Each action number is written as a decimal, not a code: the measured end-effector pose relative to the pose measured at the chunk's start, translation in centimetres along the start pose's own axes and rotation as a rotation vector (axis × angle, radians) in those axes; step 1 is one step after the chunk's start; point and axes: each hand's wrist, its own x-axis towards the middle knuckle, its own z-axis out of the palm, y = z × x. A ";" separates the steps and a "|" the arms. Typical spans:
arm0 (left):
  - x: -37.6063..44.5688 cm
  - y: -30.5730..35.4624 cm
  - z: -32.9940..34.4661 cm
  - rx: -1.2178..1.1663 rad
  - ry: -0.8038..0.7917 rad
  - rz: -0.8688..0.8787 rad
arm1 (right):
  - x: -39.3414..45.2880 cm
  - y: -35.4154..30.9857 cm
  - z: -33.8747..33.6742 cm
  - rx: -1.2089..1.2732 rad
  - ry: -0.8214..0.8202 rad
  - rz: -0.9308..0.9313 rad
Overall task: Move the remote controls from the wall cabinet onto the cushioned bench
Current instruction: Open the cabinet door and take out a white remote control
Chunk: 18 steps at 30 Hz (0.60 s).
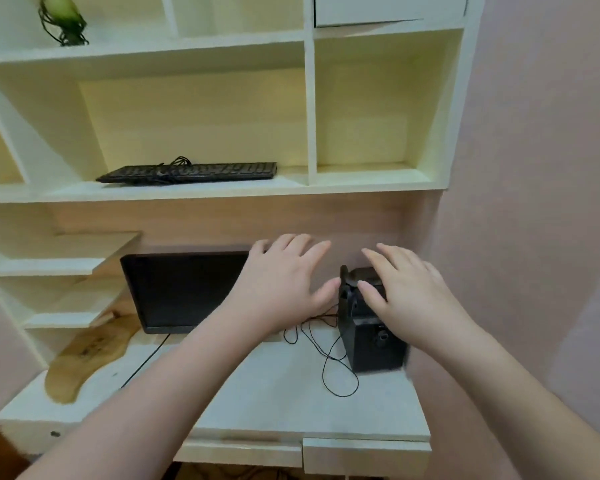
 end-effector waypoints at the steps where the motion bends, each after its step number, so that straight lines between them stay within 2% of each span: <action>1: 1.1 -0.6 -0.1 -0.008 0.007 0.006 | 1.2 -0.1 -0.3 -0.002 0.013 -0.009; 9: 6.6 -7.3 -1.3 -0.032 0.144 0.034 | 9.3 -3.4 -2.1 -0.086 0.109 -0.033; 15: 11.4 -12.8 -2.9 0.005 0.347 0.054 | 15.7 -6.7 -3.8 -0.184 0.263 -0.038; 18: 13.9 -14.8 -4.1 0.020 0.397 0.096 | 18.6 -7.8 -5.5 -0.208 0.337 -0.037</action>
